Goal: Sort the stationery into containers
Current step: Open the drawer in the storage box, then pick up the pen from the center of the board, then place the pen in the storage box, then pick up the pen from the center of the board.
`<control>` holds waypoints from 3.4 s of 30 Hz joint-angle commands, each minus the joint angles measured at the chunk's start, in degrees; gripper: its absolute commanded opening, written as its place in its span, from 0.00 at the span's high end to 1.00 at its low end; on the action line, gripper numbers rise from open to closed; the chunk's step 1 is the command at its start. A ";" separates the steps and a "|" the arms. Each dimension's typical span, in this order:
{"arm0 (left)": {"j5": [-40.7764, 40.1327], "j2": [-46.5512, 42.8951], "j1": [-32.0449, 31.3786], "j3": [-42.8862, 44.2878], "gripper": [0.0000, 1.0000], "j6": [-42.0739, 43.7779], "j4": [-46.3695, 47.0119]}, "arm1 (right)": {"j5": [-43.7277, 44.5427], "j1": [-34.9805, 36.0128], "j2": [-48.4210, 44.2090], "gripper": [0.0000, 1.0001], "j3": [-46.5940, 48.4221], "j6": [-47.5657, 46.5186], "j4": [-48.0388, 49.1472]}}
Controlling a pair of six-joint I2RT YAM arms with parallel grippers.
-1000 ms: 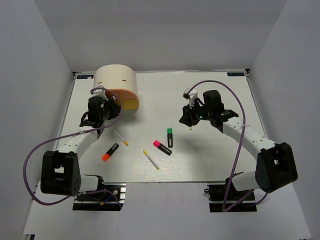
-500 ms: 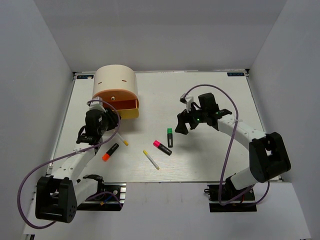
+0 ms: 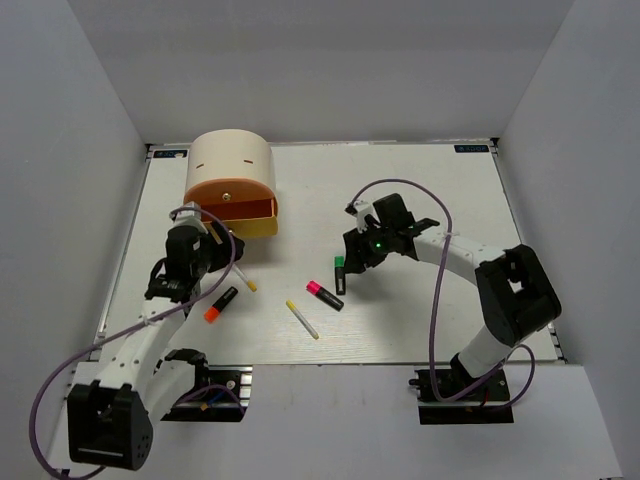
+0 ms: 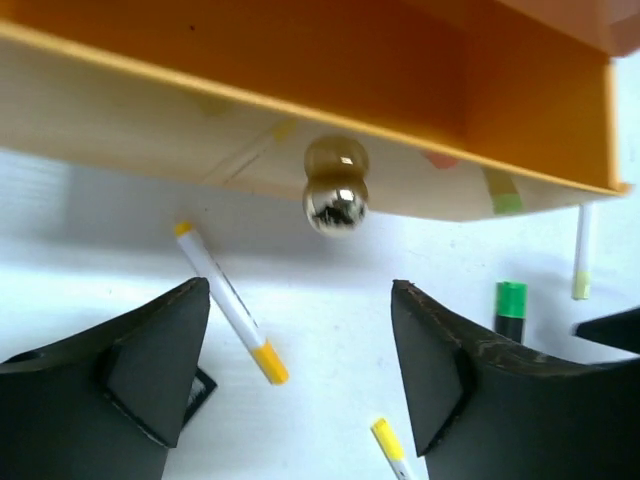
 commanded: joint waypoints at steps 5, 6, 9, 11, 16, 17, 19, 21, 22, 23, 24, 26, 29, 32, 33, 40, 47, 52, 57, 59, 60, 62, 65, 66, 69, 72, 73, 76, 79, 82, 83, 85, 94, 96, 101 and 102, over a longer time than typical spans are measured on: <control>-2.00 -11.01 -0.20 1.76 0.07 -8.48 -15.53 | 12.58 5.37 5.88 0.37 4.94 9.67 1.48; -1.47 -11.80 0.32 1.75 0.07 -9.62 -15.54 | 12.95 5.64 6.93 0.36 5.29 9.68 1.83; -0.85 -14.00 0.32 -0.36 0.03 -16.12 -16.86 | 15.85 6.96 9.82 0.31 6.87 11.17 1.75; -0.33 -14.80 0.32 -1.76 0.03 -19.38 -16.86 | 17.96 8.10 10.63 0.30 8.28 12.05 1.39; -1.03 -14.80 0.32 -2.81 0.00 -28.23 -20.19 | 27.80 9.86 14.22 0.31 11.08 13.63 -0.79; -2.51 -14.80 0.32 -2.82 0.00 -30.18 -22.03 | 28.07 10.21 14.75 0.34 11.44 13.55 -1.15; -3.14 -15.40 0.32 -3.35 0.03 -33.27 -23.01 | 27.63 10.30 15.55 0.44 11.62 13.55 -2.03; -3.93 -16.19 0.32 -4.04 0.06 -36.69 -24.15 | 26.15 10.39 15.38 0.56 11.45 13.20 -2.91; -4.54 -16.72 0.85 -4.57 0.07 -38.10 -24.16 | 25.70 10.39 14.50 0.60 11.36 12.93 -3.44; -4.54 -17.60 0.85 -4.58 0.07 -40.20 -24.68 | 25.61 10.30 14.15 0.63 10.57 12.06 -3.96; -5.07 -17.61 0.85 -5.27 0.08 -41.09 -24.68 | 23.69 10.47 13.71 0.66 10.39 11.53 -4.14; -5.07 -18.22 0.85 -5.89 0.10 -42.50 -24.68 | 22.89 10.39 11.60 0.75 9.52 10.12 -5.19; -3.58 -18.75 0.85 -6.51 0.16 -43.82 -24.16 | 20.60 10.13 8.61 0.84 8.72 7.40 -4.50; -2.00 -18.14 0.85 -7.74 0.22 -43.82 -23.63 | 17.35 10.04 5.37 0.88 9.59 3.88 -3.79; -1.39 -18.14 0.85 -8.35 0.24 -44.35 -23.63 | 14.30 9.95 5.01 0.90 12.04 2.31 -4.06; 1.43 -18.13 0.85 -8.97 0.41 -48.30 -27.05 | 4.69 10.56 -0.80 0.91 22.32 -7.02 0.68; -0.23 -21.21 0.85 -8.36 0.36 -53.05 -34.17 | -0.13 11.62 4.47 0.94 35.87 -8.25 0.15; -1.37 -22.88 0.85 -7.83 0.28 -54.99 -38.48 | -1.11 14.86 7.20 0.96 45.27 -10.62 5.25; -1.38 -24.02 0.85 -7.83 0.27 -56.04 -39.63 | -4.61 17.07 13.95 0.97 51.78 -16.68 10.70; -1.38 -24.55 0.85 -8.36 0.27 -56.65 -39.63 | -5.68 18.03 15.37 0.99 54.94 -17.48 12.38; -1.38 -24.55 0.85 -8.36 0.27 -56.66 -40.23 | -5.77 18.21 17.38 1.00 55.65 -18.00 14.12; -1.38 -24.55 0.85 -7.83 0.27 -56.66 -40.76 | -5.77 18.91 18.71 1.00 58.11 -18.62 14.66; -1.38 -24.55 0.85 -7.83 0.24 -57.27 -41.29 | -7.43 19.09 20.82 1.00 57.68 -20.29 15.54; -1.38 -24.55 0.85 -7.83 0.21 -57.27 -41.30 | -8.05 19.00 20.74 1.00 56.20 -21.16 16.15; -1.38 -24.55 0.85 -7.30 0.17 -58.41 -42.52 | -8.23 18.91 21.44 1.00 53.72 -22.31 18.70; -1.90 -24.55 0.85 -7.30 0.09 -60.08 -43.14 | -9.37 18.56 22.93 0.95 52.84 -22.75 20.02; -1.91 -24.55 0.85 -6.69 0.06 -60.78 -43.14 | -9.55 18.56 23.46 0.87 52.58 -23.10 20.37; -3.31 -24.55 0.85 -5.99 0.00 -62.19 -43.14 | -10.25 18.56 23.20 0.64 51.09 -23.46 20.73; -5.51 -23.94 0.85 -5.37 0.00 -64.64 -43.66 | -11.13 18.56 21.71 0.56 49.16 -23.02 20.29; -7.09 -23.94 0.85 -5.37 0.00 -69.29 -43.67 | -11.83 18.65 19.33 0.51 45.73 -22.93 20.46; -7.88 -23.94 0.85 -5.98 0.00 -70.62 -42.62 | -11.75 18.56 18.55 0.49 44.85 -22.58 20.64; -8.41 -23.94 0.85 -6.60 0.00 -74.38 -42.09 | -11.57 18.39 14.86 0.45 40.91 -21.97 21.17; -8.94 -14.01 0.85 -5.27 0.08 -78.97 -41.57 | -8.85 15.58 -6.38 0.45 19.63 -18.01 22.49; -10.25 -12.08 0.85 -5.80 0.11 -80.29 -39.64 | -7.45 14.43 -9.05 0.46 13.66 -17.83 22.13; -11.49 -6.89 0.85 -5.81 0.18 -81.35 -37.60 | -6.47 12.41 -20.29 0.46 2.59 -17.57 19.41; -11.49 -6.01 0.85 -5.81 0.20 -81.96 -37.00 | -6.38 11.98 -21.09 0.46 0.48 -17.31 19.24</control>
